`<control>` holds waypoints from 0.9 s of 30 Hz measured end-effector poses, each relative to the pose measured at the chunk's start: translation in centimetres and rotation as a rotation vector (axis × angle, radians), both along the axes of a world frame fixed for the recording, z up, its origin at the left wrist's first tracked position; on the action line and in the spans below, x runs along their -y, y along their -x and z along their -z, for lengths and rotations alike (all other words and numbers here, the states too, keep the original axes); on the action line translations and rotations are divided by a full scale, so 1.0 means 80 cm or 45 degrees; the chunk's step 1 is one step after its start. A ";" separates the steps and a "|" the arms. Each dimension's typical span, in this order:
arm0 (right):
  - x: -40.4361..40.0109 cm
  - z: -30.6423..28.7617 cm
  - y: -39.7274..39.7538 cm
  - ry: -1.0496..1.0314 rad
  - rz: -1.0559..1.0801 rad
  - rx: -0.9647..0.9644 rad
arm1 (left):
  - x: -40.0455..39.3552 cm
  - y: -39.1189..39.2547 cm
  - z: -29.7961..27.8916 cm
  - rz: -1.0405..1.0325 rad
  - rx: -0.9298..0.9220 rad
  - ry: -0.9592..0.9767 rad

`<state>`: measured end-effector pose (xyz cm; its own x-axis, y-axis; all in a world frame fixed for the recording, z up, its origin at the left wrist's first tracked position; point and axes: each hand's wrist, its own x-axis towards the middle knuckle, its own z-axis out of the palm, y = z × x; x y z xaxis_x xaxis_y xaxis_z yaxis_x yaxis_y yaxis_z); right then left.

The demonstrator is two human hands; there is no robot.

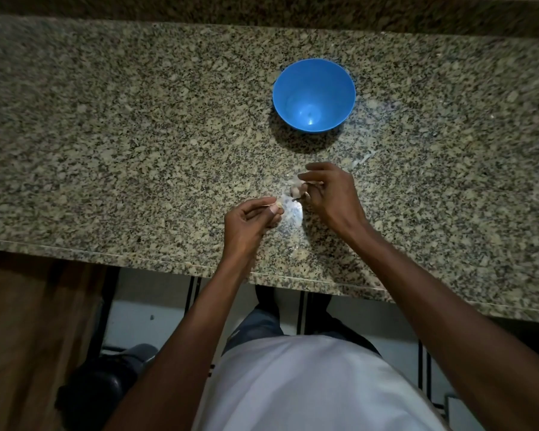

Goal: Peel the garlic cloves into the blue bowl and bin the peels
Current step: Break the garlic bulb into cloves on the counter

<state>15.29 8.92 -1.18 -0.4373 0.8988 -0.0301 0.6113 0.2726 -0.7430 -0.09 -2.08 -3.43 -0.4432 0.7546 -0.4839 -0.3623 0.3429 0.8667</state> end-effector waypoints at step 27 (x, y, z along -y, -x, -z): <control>0.048 0.008 -0.025 0.512 0.059 0.014 | -0.002 0.013 -0.002 0.408 -0.499 0.011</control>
<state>17.26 5.06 -1.82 -0.3940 0.8333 -0.3878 0.6247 -0.0667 -0.7780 -1.13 -1.88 -3.23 -0.3394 0.8791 -0.3347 0.1141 0.3916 0.9130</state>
